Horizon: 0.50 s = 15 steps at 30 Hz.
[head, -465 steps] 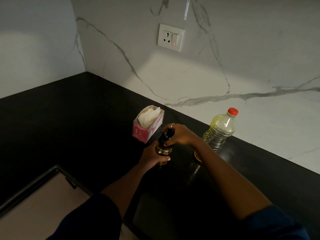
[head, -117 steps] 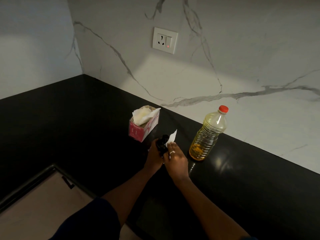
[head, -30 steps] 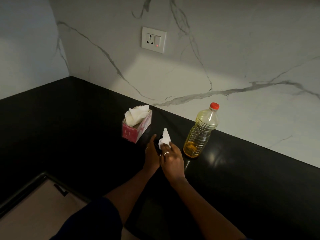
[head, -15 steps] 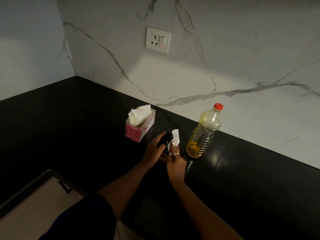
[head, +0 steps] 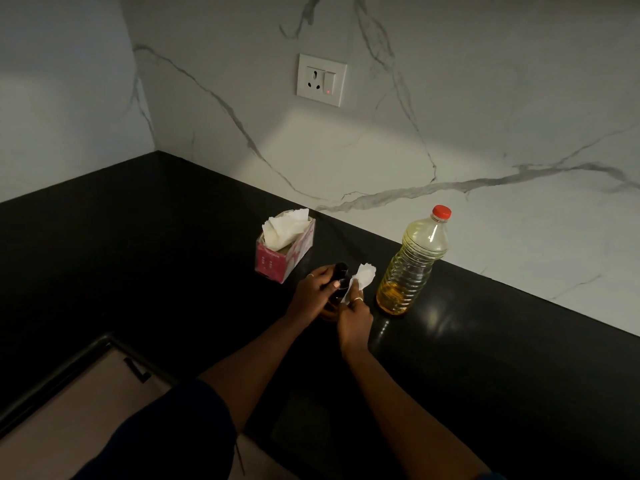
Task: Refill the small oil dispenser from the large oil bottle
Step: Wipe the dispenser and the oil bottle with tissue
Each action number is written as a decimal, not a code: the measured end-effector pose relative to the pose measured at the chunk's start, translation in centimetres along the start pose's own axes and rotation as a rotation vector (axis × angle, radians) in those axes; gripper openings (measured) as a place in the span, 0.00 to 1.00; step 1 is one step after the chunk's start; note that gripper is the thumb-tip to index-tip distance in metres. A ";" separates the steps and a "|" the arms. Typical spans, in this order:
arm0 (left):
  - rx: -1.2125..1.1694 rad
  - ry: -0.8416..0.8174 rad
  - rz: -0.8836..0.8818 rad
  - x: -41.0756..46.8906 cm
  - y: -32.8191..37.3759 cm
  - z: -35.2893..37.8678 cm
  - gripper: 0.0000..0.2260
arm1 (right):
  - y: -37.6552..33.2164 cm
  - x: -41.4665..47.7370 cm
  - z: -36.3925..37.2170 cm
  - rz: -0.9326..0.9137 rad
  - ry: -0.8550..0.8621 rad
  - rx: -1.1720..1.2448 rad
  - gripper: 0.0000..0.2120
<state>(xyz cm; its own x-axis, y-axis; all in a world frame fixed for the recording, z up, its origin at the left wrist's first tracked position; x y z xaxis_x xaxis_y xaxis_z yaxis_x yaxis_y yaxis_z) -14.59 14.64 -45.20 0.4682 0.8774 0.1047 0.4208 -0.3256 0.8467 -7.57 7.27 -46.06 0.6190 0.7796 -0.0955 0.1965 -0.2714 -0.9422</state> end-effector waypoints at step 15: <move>0.049 0.121 -0.045 -0.7 0.4 0.3 0.16 | 1.1 -0.4 -0.1 0.055 0.037 0.169 0.28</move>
<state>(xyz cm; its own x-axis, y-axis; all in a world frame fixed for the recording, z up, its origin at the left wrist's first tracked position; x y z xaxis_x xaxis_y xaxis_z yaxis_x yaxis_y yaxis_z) -14.57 13.78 -45.08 0.3522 0.9266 0.1321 0.4782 -0.2995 0.8256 -7.49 6.62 -47.05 0.6534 0.7440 -0.1396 0.0331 -0.2123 -0.9766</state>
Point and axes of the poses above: each hand's wrist, its own x-axis towards the middle knuckle, its own z-axis out of the palm, y = z × x, the point moved 2 cm from there along x, towards the middle knuckle, and after that the axes turned 4 degrees about x, right-handed, at the moved point
